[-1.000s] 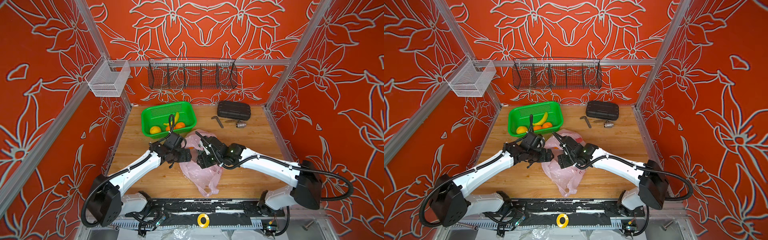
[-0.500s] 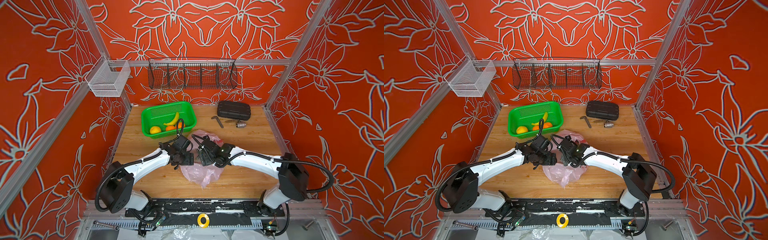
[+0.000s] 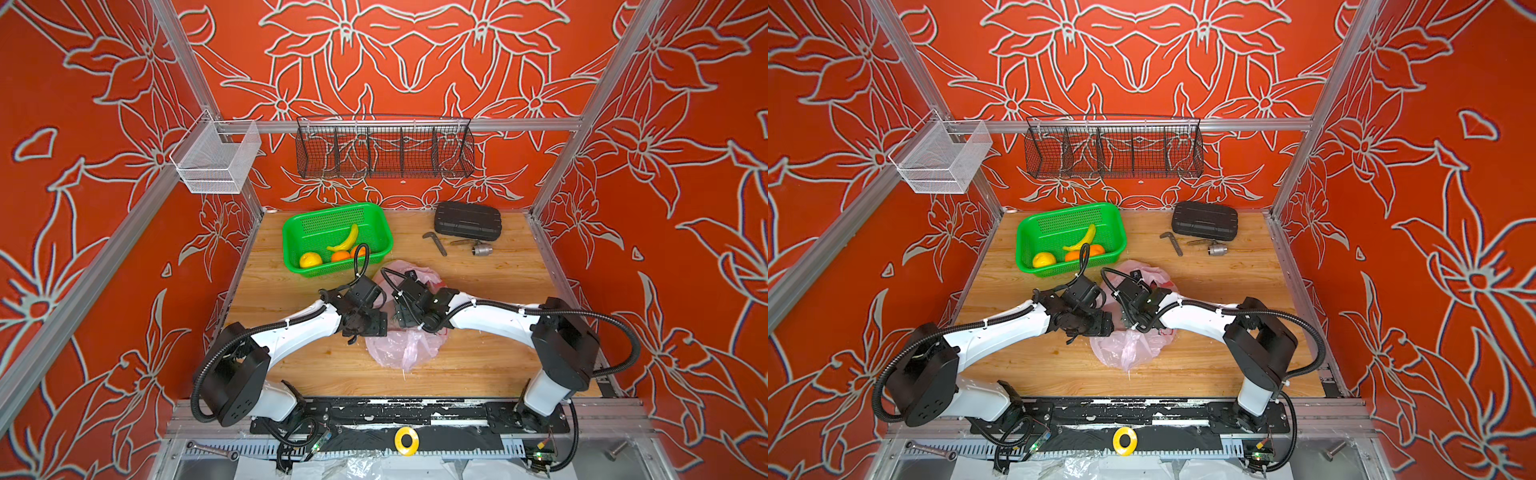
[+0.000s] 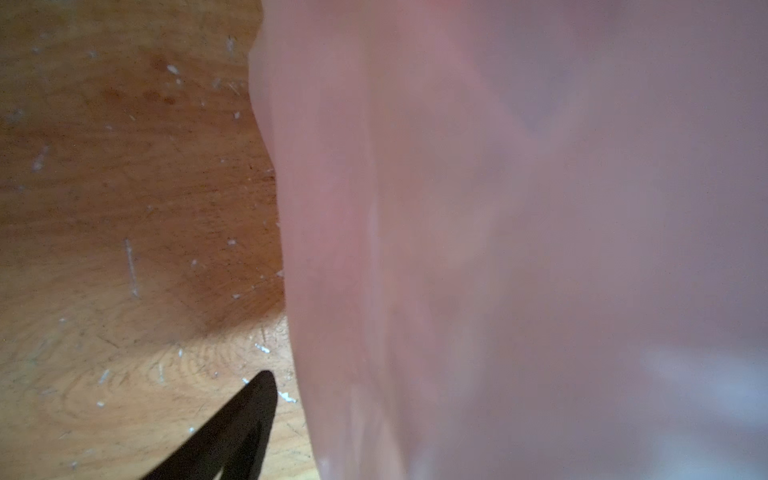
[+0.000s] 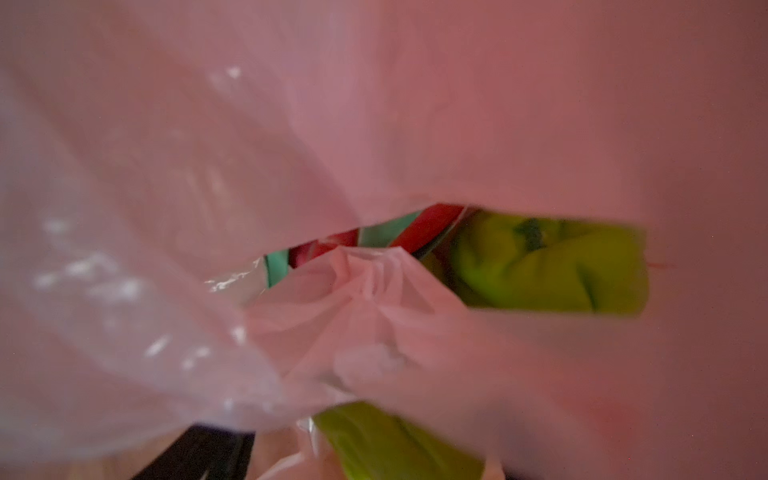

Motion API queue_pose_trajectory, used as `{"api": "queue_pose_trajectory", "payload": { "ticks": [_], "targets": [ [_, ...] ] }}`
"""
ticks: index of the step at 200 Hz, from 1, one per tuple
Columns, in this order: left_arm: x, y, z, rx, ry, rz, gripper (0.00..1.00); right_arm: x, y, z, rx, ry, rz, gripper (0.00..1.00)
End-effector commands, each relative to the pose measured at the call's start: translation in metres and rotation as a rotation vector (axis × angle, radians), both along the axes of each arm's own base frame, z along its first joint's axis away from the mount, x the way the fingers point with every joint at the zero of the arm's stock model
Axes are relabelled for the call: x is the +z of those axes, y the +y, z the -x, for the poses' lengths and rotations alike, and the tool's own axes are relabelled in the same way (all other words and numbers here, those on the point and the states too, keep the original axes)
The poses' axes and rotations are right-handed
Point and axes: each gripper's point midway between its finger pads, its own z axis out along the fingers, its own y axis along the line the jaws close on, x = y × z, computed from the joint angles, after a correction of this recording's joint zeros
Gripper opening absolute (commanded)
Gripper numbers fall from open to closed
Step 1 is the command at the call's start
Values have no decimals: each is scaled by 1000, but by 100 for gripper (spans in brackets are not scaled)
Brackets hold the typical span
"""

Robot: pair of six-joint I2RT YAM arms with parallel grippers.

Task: Untie the knot of the plastic bag and take out the fruit
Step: 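Bring both grippers back to the pink bag mouth, then hold the bag edge with the left gripper while the right grasps the green pear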

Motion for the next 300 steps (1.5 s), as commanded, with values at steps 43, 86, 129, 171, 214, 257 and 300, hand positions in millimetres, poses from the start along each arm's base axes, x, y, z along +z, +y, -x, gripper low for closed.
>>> {"api": "queue_pose_trajectory", "payload": {
  "ticks": [43,86,129,171,214,257,300],
  "targets": [
    [2,3,0,11,-14,-16,86,-12,-4,4,-24,29,-34,65],
    [6,2,-2,12,-21,-11,87,14,5,8,16,11,-134,61],
    [12,0,-7,7,-44,-8,87,52,24,23,112,7,-305,60],
    [15,0,-11,3,-63,-15,87,81,30,30,144,-9,-401,59],
    [35,-1,-14,-18,-176,45,87,98,36,44,194,15,-481,59],
    [87,2,-14,-102,-417,128,87,145,28,48,187,-57,-583,60],
    [153,-15,-2,-389,-762,223,88,205,12,38,133,-159,-708,60]
  ]
}}
